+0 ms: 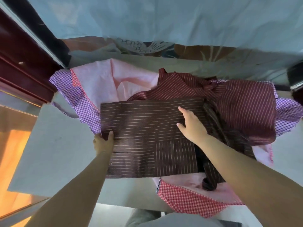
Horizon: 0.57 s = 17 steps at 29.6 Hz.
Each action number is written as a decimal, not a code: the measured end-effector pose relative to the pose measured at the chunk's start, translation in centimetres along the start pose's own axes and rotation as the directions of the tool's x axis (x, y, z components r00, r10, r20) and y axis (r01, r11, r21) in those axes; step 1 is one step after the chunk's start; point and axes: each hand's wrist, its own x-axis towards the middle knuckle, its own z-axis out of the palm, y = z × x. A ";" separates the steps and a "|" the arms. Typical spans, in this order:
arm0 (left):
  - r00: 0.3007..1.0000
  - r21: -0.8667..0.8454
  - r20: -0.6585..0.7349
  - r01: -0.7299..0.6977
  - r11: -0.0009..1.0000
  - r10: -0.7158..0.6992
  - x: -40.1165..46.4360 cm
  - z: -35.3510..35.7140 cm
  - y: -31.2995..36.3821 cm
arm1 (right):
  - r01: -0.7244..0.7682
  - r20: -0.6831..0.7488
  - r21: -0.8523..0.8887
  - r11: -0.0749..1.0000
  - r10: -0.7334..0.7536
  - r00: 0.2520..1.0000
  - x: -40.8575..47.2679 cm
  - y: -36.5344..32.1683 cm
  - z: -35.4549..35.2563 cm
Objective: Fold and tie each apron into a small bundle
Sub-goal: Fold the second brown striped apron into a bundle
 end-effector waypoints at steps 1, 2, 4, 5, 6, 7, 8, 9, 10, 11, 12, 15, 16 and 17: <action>0.999 0.024 0.036 0.031 0.999 -0.031 -0.4 0.5 -0.9 | 0.043 -0.013 -0.090 0.995 -0.044 0.999 -0.9 0.0 1.1; 0.998 0.043 0.049 0.048 0.998 -0.050 -0.7 0.9 -1.6 | 0.074 -0.009 -0.158 0.985 -0.077 0.997 -1.6 0.1 2.3; 0.999 0.093 0.008 0.053 0.994 -0.054 -1.2 1.1 -2.3 | 0.079 0.072 -0.210 0.974 -0.066 0.995 -2.8 0.3 4.1; 0.998 0.117 -0.035 0.049 0.992 -0.046 -1.6 1.0 -2.5 | 0.062 0.119 -0.195 0.979 -0.040 0.992 -3.2 0.5 4.8; 0.997 0.134 -0.078 0.036 0.990 -0.026 -1.8 0.7 -2.8 | 0.048 0.160 -0.169 0.984 -0.020 0.987 -3.4 0.7 5.1; 0.994 0.163 -0.111 0.025 0.986 -0.006 -2.0 0.1 -3.1 | 0.042 0.194 -0.142 0.989 -0.014 0.981 -3.7 0.8 5.4; 0.991 0.206 -0.131 0.013 0.979 0.015 -2.1 -0.4 -3.5 | 0.045 0.216 -0.114 0.992 -0.019 0.976 -3.9 0.8 5.5; 0.989 0.246 -0.142 0.006 0.969 0.030 -2.2 -1.0 -3.8 | 0.053 0.225 -0.086 0.995 -0.032 0.974 -4.1 0.7 5.5; 0.987 0.284 -0.154 0.000 0.959 0.046 -2.1 -1.3 -4.1 | 0.062 0.216 -0.048 0.997 -0.050 0.975 -4.4 0.7 5.5; 0.983 0.323 -0.175 -0.001 0.946 0.061 -1.9 -1.5 -4.1 | 0.079 0.185 -0.011 0.997 -0.076 0.980 -4.6 0.7 5.4; 0.973 0.379 -0.204 -0.022 0.925 0.106 -1.7 -1.2 -4.1 | 0.105 0.119 0.013 0.994 -0.106 0.987 -5.0 0.9 5.1; 0.890 0.555 -0.113 -0.311 0.771 0.441 -2.9 1.5 -2.4 | 0.121 -0.205 -0.067 0.990 -0.132 0.970 -5.8 2.2 4.2; 0.827 0.588 0.002 -0.456 0.668 0.562 -3.8 2.9 -1.5 | 0.062 -0.306 -0.115 0.991 -0.094 0.947 -6.0 3.0 3.8; 0.738 0.604 0.137 -0.591 0.535 0.661 -4.9 4.6 -0.4 | -0.027 -0.382 -0.158 0.987 -0.036 0.923 -6.3 4.0 3.2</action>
